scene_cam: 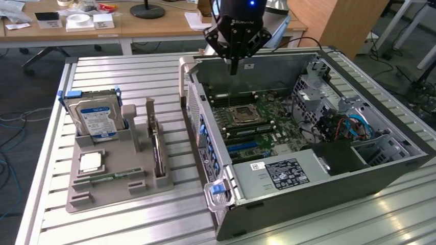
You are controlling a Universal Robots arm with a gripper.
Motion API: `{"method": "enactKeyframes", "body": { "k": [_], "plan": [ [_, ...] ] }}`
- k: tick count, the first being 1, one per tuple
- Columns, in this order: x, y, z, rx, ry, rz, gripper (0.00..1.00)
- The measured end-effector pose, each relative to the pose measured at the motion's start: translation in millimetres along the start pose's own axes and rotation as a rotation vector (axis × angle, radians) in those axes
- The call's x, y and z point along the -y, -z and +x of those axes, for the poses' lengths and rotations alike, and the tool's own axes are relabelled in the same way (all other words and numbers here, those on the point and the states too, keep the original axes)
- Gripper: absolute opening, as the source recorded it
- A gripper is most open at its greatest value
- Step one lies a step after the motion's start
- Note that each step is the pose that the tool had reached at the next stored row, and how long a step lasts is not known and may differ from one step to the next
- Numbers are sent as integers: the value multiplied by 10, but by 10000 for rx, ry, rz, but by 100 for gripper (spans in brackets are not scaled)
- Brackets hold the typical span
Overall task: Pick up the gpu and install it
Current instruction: 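Reach for the gpu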
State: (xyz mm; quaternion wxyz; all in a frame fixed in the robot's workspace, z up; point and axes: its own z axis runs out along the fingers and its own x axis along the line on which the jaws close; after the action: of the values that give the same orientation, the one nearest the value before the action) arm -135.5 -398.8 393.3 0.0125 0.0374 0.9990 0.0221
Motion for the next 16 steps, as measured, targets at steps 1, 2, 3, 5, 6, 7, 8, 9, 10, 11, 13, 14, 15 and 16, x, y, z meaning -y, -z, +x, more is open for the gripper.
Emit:
{"method": "enactKeyframes", "body": {
  "k": [1, 2, 3, 5, 6, 7, 8, 9, 10, 11, 13, 14, 15, 16],
  "plan": [
    [0, 0, 4, 0, 0, 0, 11],
    [1, 0, 8, 0, 1, 0, 11],
    [1, 0, 12, 0, 1, 0, 11],
    [1, 1, 19, 0, 0, 0, 11],
    [2, 0, 22, 0, 0, 0, 11],
    [2, 1, 26, 0, 0, 0, 11],
    [2, 1, 29, 0, 0, 0, 11],
    [2, 1, 32, 0, 1, 0, 11],
    [3, 1, 35, 0, 1, 0, 11],
    [3, 1, 38, 0, 1, 0, 11],
    [3, 1, 44, 0, 0, 0, 11],
    [4, 1, 47, 0, 0, 1, 11],
    [4, 1, 51, 0, 0, 0, 11],
    [4, 1, 54, 0, -1, 0, 11]
  ]
}}
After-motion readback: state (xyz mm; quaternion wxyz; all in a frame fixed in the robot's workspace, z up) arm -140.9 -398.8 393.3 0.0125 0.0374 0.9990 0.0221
